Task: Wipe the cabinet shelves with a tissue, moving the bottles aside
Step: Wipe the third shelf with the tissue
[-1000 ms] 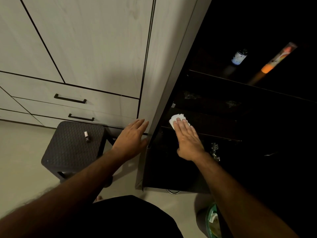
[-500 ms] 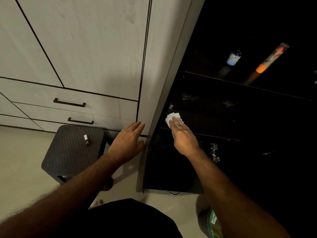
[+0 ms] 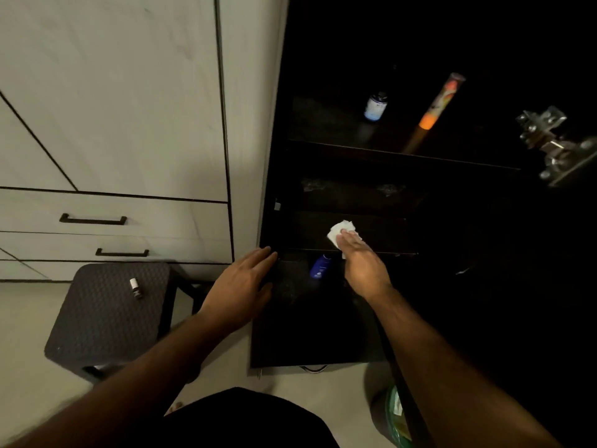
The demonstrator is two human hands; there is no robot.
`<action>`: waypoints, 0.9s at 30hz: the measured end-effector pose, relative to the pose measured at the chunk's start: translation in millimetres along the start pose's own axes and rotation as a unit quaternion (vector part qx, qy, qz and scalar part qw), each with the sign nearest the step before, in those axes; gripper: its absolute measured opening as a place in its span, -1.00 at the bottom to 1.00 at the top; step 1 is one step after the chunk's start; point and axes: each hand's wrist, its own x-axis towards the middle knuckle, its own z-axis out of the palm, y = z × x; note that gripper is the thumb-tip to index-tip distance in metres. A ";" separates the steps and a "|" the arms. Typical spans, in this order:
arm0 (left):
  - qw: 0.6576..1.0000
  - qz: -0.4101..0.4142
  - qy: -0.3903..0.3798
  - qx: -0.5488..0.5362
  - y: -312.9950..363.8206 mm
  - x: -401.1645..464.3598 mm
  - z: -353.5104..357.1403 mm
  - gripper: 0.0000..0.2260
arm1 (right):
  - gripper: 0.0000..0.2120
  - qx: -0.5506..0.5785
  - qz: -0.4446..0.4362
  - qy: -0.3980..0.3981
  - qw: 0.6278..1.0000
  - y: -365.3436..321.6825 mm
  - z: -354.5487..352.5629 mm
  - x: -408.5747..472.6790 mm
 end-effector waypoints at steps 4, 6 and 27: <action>0.999 0.028 -0.020 0.015 19.1 12.0 14.0 -0.42 | -0.24 -0.053 0.051 -0.045 0.996 9.8 -0.2 -3.8; 0.999 0.038 -0.020 0.018 29.3 21.2 18.3 -0.42 | -0.21 -0.064 0.046 -0.046 0.996 5.2 4.8 -10.4; 0.996 -0.060 0.067 -0.015 0.5 -6.8 -0.6 -0.49 | -0.20 0.022 -0.067 -0.057 0.996 -75.3 36.8 27.8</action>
